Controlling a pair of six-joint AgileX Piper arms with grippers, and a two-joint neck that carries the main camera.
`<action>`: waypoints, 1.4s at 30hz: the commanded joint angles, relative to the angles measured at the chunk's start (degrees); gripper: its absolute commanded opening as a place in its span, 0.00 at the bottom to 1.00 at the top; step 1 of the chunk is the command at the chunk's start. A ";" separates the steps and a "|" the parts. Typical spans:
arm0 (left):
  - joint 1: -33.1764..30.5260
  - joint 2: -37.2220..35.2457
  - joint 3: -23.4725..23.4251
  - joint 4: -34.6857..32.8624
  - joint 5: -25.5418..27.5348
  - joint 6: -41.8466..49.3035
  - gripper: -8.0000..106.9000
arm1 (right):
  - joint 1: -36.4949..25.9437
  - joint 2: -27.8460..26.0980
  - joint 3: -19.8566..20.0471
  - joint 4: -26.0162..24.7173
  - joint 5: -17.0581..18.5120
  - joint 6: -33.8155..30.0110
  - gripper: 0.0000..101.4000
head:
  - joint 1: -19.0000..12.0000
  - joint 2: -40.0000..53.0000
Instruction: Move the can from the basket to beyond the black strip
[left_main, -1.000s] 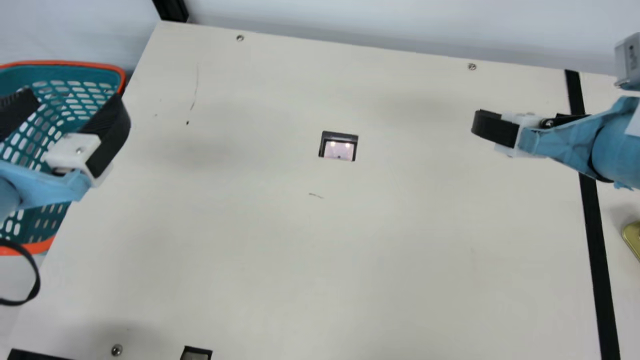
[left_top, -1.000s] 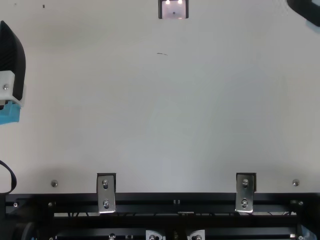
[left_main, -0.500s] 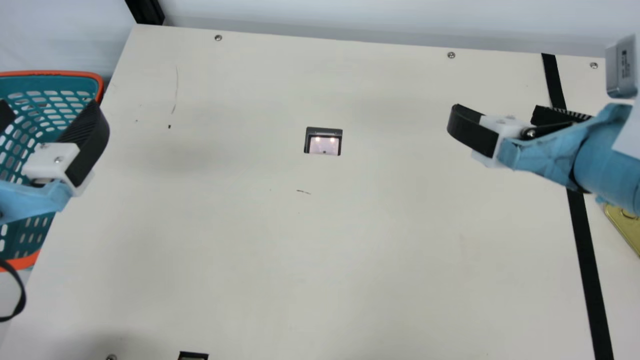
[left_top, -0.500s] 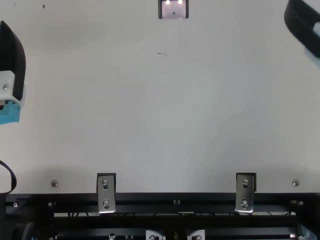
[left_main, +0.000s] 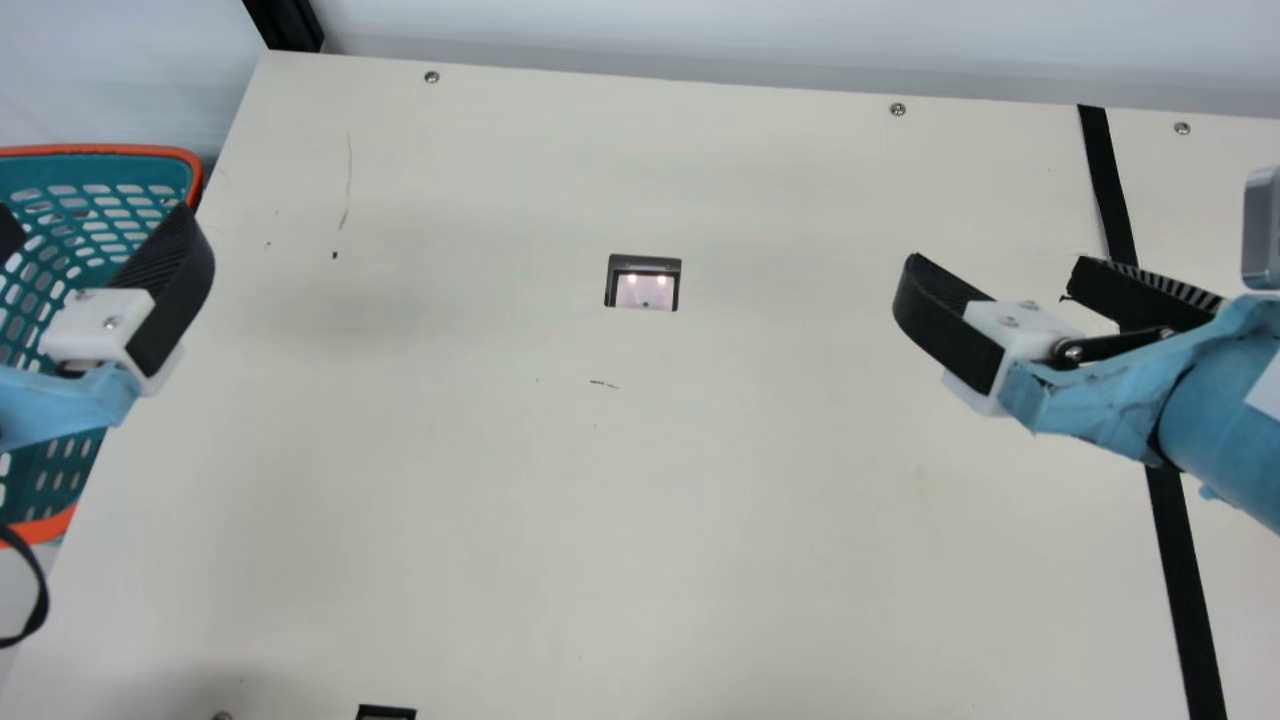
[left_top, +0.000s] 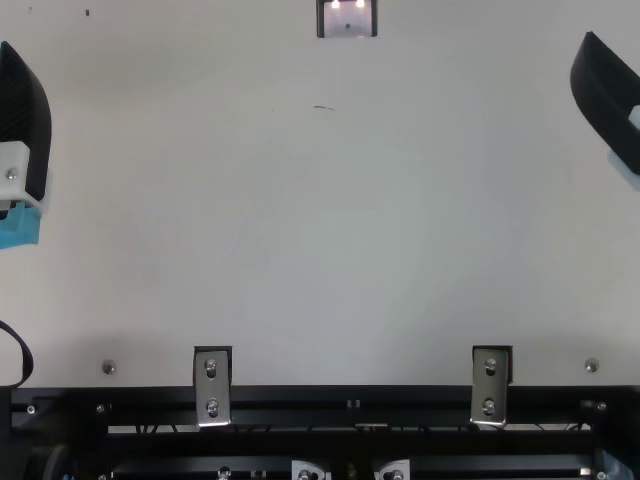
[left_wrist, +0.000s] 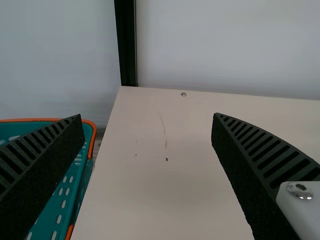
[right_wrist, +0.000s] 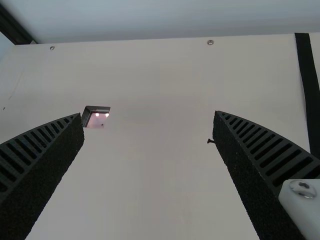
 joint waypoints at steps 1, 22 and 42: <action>0.00 0.00 0.00 0.00 0.00 0.00 0.85 | 0.00 0.00 0.00 0.00 0.00 0.00 1.00 | -0.21 -0.03; -2.45 -11.70 3.15 -1.15 1.76 4.16 0.85 | 2.88 -20.70 15.96 -8.33 -8.94 4.25 1.00 | -0.21 -0.03; -4.21 -27.41 7.17 -2.89 7.27 6.98 0.85 | 1.47 -41.68 21.87 -14.33 0.59 10.93 1.00 | -0.21 -0.03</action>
